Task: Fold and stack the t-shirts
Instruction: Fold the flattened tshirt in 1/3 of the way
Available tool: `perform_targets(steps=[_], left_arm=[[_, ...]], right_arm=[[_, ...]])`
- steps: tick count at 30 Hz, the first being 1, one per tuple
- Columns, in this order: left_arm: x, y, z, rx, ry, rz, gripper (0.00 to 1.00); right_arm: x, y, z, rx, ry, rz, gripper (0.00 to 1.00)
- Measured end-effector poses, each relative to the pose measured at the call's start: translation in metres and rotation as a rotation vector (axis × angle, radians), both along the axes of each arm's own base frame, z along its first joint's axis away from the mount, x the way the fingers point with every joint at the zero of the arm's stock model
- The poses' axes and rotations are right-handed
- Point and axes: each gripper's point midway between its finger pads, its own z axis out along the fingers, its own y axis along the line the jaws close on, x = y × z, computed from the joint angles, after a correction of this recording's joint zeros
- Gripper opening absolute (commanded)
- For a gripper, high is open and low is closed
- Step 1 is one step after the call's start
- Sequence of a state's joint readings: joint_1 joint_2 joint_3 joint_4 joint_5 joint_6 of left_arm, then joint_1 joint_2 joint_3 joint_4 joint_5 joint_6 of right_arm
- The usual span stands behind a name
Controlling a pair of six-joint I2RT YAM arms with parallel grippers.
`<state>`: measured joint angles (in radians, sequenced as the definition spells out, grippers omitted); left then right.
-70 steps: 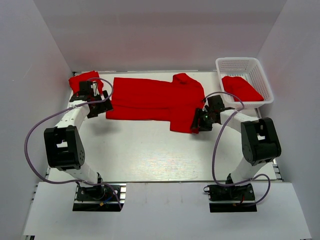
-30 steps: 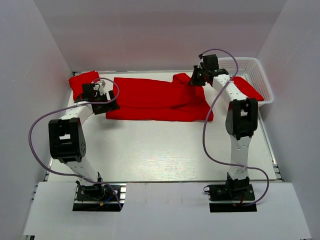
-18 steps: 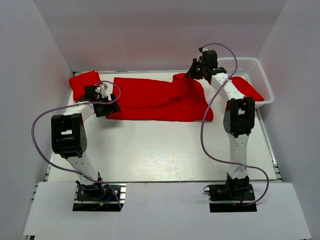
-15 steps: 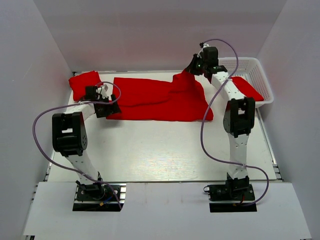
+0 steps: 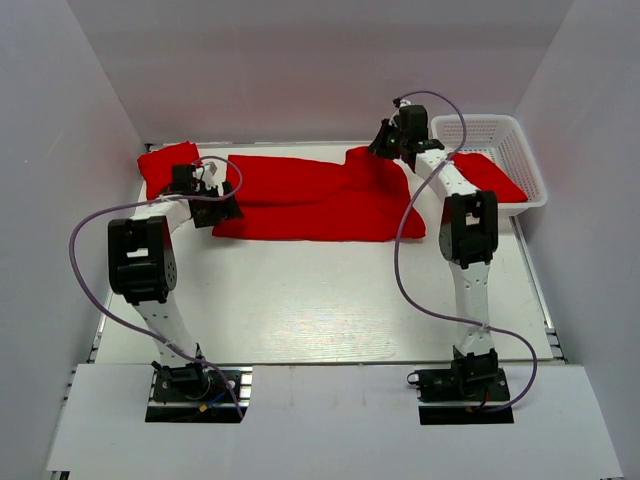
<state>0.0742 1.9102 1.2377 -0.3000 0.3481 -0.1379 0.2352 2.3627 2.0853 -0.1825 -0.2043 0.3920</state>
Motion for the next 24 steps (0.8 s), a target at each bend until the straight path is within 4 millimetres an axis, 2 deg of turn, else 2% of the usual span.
perform_targets(steps=[2, 3, 7, 10, 13, 15, 17, 19, 20, 21, 22, 23, 24], left_arm=[[0.002, 0.0, 0.001, 0.001, -0.004, -0.003, 0.94], [0.004, 0.0, 0.002, 0.003, -0.007, -0.004, 0.94], [0.011, 0.002, 0.0, 0.009, -0.01, -0.007, 0.94], [0.017, 0.004, -0.003, 0.02, -0.007, -0.007, 0.94], [0.024, 0.007, 0.0, 0.035, -0.016, -0.005, 0.94], [0.031, 0.009, 0.008, 0.043, -0.032, -0.003, 0.94], [0.04, 0.011, 0.018, 0.054, -0.058, 0.001, 0.94], [0.05, 0.012, 0.03, 0.062, -0.09, 0.003, 0.88], [0.054, 0.013, 0.035, 0.063, -0.106, 0.004, 0.85], [0.058, 0.013, 0.039, 0.064, -0.121, 0.002, 0.79], [0.06, 0.012, 0.043, 0.062, -0.133, -0.001, 0.72], [0.062, 0.011, 0.046, 0.056, -0.141, -0.004, 0.55], [0.063, 0.01, 0.047, 0.051, -0.147, -0.013, 0.44]], right_arm=[[0.0, -0.001, -0.012, -0.008, 0.018, -0.001, 0.25], [0.0, -0.001, -0.016, -0.009, 0.026, -0.004, 0.46], [-0.001, -0.005, -0.022, -0.026, 0.039, -0.012, 0.79], [0.001, -0.011, -0.023, -0.046, 0.034, -0.023, 0.88], [0.0, -0.019, -0.019, -0.071, 0.029, -0.034, 0.88], [-0.003, -0.027, -0.008, -0.093, 0.017, -0.04, 0.88], [-0.012, -0.034, 0.012, -0.112, -0.002, -0.041, 0.76], [-0.028, -0.04, 0.033, -0.128, -0.022, -0.035, 0.65], [-0.038, -0.043, 0.043, -0.131, -0.034, -0.031, 0.5], [-0.052, -0.045, 0.053, -0.136, -0.041, -0.024, 0.41], [-0.065, -0.047, 0.057, -0.139, -0.042, -0.016, 0.31], [-0.078, -0.048, 0.059, -0.139, -0.042, -0.012, 0.11], [-0.093, -0.05, 0.055, -0.14, -0.031, -0.006, 0.01]])
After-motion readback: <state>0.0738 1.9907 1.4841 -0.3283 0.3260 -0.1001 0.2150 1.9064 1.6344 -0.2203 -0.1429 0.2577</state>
